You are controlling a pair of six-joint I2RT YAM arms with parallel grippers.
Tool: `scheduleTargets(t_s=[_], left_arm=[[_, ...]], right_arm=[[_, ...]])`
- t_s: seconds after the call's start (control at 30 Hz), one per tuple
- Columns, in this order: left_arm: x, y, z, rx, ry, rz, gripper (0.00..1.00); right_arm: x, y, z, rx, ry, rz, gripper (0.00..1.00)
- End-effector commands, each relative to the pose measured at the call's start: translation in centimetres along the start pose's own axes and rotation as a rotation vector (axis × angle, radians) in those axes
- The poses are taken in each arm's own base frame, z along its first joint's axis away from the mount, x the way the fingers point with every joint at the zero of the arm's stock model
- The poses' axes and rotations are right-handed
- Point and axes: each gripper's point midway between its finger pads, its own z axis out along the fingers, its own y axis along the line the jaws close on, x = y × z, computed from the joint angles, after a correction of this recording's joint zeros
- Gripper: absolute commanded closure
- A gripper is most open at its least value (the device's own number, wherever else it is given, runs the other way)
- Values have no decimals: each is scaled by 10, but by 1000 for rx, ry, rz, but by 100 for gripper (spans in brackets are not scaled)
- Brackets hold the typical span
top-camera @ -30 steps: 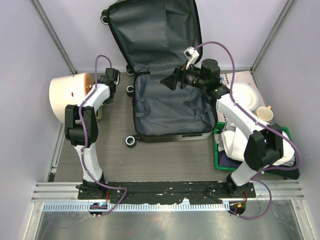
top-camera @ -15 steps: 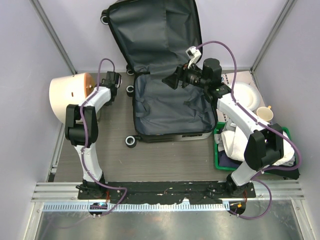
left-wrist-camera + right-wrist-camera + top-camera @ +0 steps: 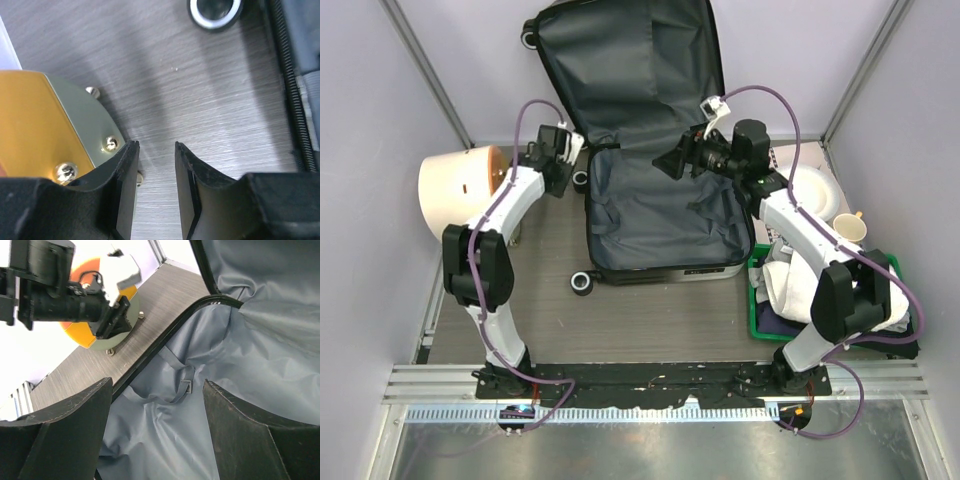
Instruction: Open, take out, and arrange the luggage
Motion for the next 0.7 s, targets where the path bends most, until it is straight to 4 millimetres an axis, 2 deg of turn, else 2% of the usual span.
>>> scheduleTargets(t_s=[0.0, 0.13, 0.17, 0.23, 0.27, 0.43, 0.5, 0.53, 0.6, 0.63, 0.67], left_arm=[[-54, 12, -57, 74, -195, -119, 61], [-87, 26, -94, 83, -320, -122, 59], [-99, 31, -109, 88, -365, -126, 57], [-109, 35, -124, 95, -407, -130, 54], [-118, 39, -139, 99, -448, -130, 52], [-132, 33, -175, 187, -537, -152, 47], [-134, 26, -189, 239, -559, -161, 40], [-133, 21, -193, 268, -560, -172, 37], [-130, 15, -198, 308, -552, -181, 26], [-129, 9, -202, 346, -553, -183, 22], [-127, 6, -204, 367, -547, -192, 10]], right_arm=[[-40, 7, -20, 15, -100, -66, 22], [-52, -5, -32, 64, -126, -98, 22], [-56, -11, -37, 82, -135, -103, 22], [-60, -17, -44, 106, -141, -115, 22], [-66, -21, -51, 125, -155, -122, 22], [-76, -42, -80, 223, -176, -148, 22], [-84, -49, -97, 267, -201, -166, 22], [-80, -53, -102, 285, -194, -163, 22], [-85, -56, -117, 328, -213, -177, 21], [-80, -63, -124, 357, -205, -165, 20], [-80, -67, -131, 384, -211, -165, 20]])
